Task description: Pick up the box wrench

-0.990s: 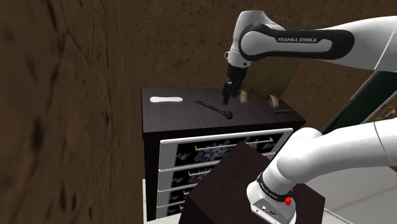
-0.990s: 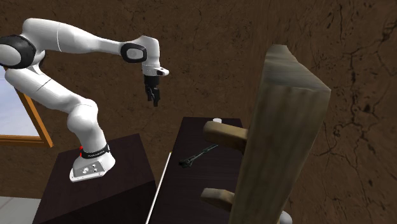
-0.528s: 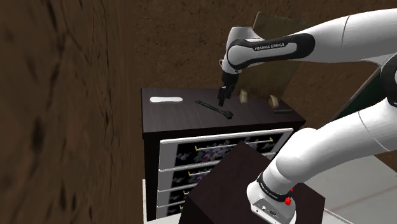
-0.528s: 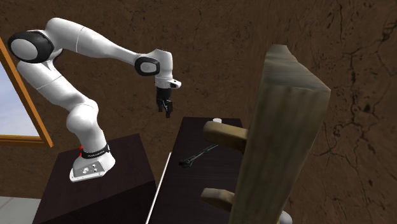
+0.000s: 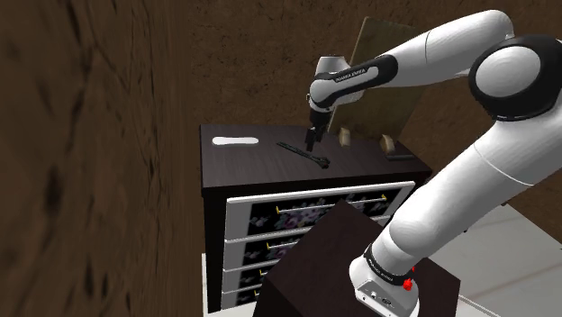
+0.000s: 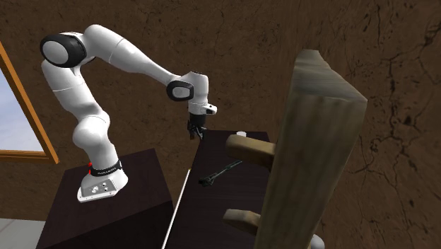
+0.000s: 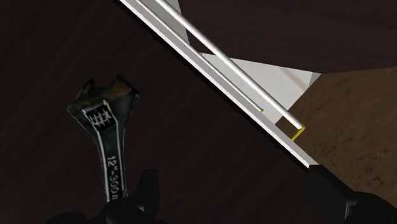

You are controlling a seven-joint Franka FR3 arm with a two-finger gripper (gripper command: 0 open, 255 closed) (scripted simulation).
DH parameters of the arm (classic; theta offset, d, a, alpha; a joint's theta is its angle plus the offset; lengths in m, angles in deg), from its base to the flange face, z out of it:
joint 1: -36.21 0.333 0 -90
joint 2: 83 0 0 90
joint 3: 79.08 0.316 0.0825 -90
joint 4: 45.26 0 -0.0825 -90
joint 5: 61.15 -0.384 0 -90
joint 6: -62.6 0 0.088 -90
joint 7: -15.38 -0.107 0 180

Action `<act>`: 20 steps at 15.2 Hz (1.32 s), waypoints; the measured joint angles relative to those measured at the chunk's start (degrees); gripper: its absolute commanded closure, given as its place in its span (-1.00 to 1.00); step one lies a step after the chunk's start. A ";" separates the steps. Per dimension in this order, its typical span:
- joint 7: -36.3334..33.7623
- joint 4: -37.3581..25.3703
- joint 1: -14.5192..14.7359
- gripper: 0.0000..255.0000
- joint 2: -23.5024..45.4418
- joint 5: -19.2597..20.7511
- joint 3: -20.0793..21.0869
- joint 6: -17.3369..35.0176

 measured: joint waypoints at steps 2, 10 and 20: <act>2.09 -2.13 -0.43 -1.00 4.22 -0.51 -0.94 2.18; 10.52 -13.45 -3.20 -1.00 21.49 -4.38 -2.76 8.06; 13.78 -18.28 -5.23 -1.00 31.67 -7.07 -2.09 13.27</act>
